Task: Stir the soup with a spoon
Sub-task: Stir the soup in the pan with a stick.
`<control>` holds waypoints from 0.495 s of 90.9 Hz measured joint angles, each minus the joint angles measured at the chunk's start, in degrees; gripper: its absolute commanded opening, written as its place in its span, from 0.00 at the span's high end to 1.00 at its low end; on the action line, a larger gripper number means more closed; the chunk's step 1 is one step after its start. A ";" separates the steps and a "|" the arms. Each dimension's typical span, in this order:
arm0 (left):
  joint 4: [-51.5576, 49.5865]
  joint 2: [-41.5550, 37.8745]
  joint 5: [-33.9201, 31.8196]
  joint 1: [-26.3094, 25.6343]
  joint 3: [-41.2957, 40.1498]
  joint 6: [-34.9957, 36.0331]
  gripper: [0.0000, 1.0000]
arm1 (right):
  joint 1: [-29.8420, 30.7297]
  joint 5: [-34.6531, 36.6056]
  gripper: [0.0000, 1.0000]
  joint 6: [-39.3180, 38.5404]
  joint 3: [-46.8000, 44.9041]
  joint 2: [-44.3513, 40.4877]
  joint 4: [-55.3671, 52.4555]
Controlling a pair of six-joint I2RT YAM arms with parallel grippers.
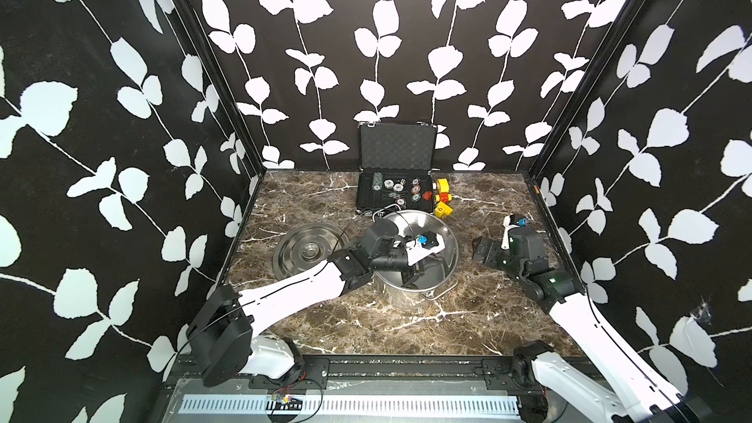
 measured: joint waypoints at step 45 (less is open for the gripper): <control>-2.32 -8.90 -14.58 5.51 -2.80 8.87 1.00 | 0.00 -3.08 0.01 -0.13 3.56 0.61 -1.31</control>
